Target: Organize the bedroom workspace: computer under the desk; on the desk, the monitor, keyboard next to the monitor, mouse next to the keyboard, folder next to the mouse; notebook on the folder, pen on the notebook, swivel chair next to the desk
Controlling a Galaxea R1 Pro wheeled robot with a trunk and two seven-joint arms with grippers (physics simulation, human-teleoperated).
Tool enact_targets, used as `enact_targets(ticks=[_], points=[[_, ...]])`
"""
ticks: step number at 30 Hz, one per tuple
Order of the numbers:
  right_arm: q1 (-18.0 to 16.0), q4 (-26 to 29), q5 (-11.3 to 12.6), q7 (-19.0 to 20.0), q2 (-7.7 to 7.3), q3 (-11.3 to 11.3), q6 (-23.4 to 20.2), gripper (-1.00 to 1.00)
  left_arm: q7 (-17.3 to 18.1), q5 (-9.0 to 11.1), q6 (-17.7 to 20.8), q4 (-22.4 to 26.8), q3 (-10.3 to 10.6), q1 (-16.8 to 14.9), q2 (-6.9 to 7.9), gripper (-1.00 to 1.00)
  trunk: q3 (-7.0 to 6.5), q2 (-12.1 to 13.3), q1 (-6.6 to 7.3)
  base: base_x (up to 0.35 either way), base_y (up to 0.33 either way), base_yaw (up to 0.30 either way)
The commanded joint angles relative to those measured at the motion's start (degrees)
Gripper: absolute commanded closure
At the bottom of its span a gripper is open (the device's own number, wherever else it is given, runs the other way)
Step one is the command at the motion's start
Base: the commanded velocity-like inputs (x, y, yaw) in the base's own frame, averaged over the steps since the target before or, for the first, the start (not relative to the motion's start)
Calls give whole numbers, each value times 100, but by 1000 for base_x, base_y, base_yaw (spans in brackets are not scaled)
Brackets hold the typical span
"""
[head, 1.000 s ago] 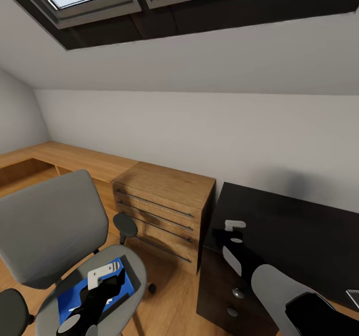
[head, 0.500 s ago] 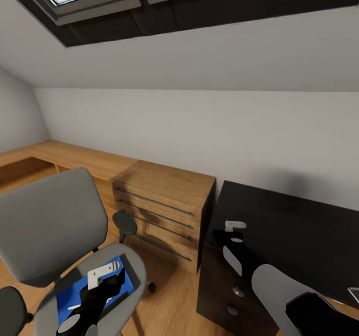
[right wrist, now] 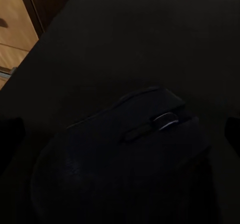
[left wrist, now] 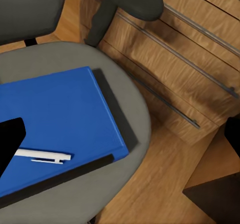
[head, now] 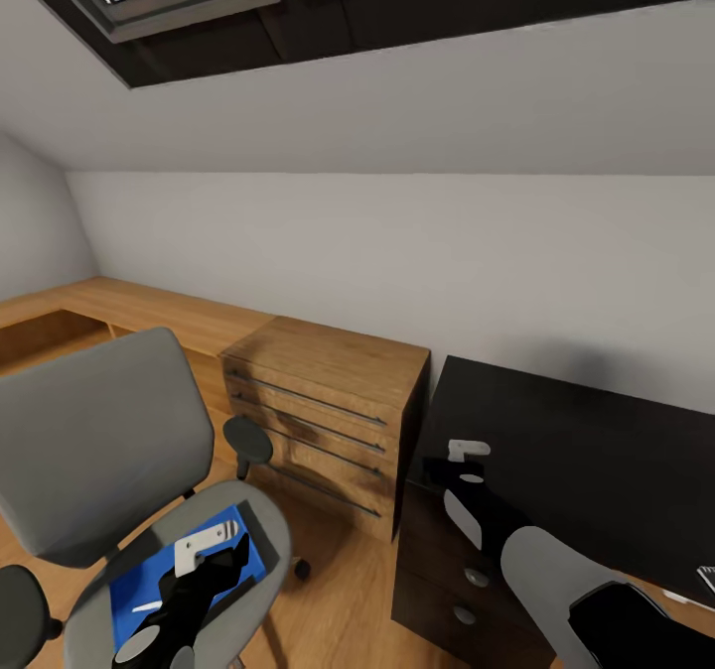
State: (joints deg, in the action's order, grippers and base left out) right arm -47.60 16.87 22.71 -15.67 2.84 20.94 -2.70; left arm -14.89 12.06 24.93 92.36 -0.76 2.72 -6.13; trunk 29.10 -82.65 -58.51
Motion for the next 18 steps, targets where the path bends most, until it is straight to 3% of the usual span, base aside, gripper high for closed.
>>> enact_targets(ticks=[1, 7, 13, 18], points=[[-4, 9, 32, -42, -3, 49, -29, -100, -32, 60, 20, 11, -3, 0, -3, -100, 5, -3, 0, 0, 0, 0], [-4, 9, 32, -42, -3, 48, -29, -100, -32, 61, 20, 11, -3, 0, -3, -100, 5, -3, 0, 0, 0, 0], [-4, 9, 32, -42, -3, 48, -29, -100, -32, 60, 20, 11, -3, 0, -3, -100, 113, -244, -132, 0, 0, 0], [-4, 9, 32, -42, -3, 50, -29, -100, -32, 60, 20, 11, -3, 0, -3, -100, 113, -244, -132, 0, 0, 0]])
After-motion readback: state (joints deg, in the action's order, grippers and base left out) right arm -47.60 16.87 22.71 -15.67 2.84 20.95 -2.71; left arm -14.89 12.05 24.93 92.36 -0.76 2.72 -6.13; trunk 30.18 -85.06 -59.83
